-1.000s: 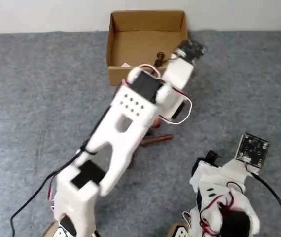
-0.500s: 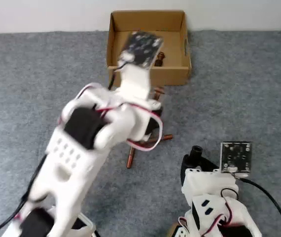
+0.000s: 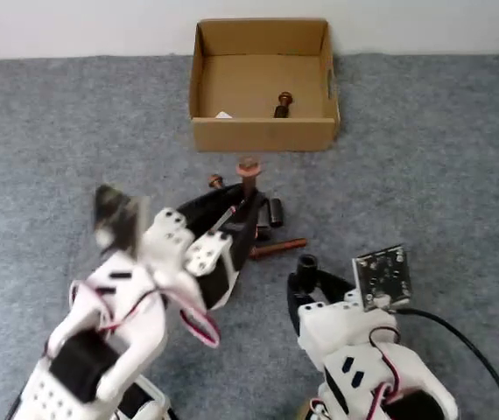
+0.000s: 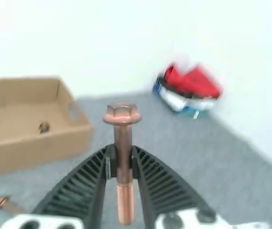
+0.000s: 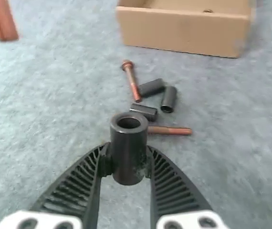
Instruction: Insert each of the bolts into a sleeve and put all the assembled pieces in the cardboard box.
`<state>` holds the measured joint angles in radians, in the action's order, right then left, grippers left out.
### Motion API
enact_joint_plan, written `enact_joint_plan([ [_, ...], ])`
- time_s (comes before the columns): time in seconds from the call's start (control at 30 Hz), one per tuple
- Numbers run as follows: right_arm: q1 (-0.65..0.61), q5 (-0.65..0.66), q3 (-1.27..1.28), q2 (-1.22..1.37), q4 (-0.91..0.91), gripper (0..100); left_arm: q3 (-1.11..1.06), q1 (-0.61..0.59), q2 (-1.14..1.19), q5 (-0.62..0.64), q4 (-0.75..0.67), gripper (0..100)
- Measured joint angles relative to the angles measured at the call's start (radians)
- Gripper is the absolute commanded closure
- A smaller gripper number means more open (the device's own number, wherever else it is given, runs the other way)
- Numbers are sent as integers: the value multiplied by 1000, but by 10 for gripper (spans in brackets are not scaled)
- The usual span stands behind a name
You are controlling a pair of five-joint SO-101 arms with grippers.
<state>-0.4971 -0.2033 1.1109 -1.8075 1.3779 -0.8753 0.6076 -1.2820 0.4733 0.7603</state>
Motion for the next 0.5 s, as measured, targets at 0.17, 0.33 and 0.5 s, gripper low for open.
enact_joint_plan([
  [0.17, -97, 0, 32, 2, -60, 991, -115, 0, -144, 89, -41, 996],
  [0.33, -152, 74, 61, 3, -126, 991, -132, 0, -196, 153, -43, 996],
  [0.5, -153, 161, 66, 5, -189, 991, -135, 0, -201, 206, -43, 996],
])
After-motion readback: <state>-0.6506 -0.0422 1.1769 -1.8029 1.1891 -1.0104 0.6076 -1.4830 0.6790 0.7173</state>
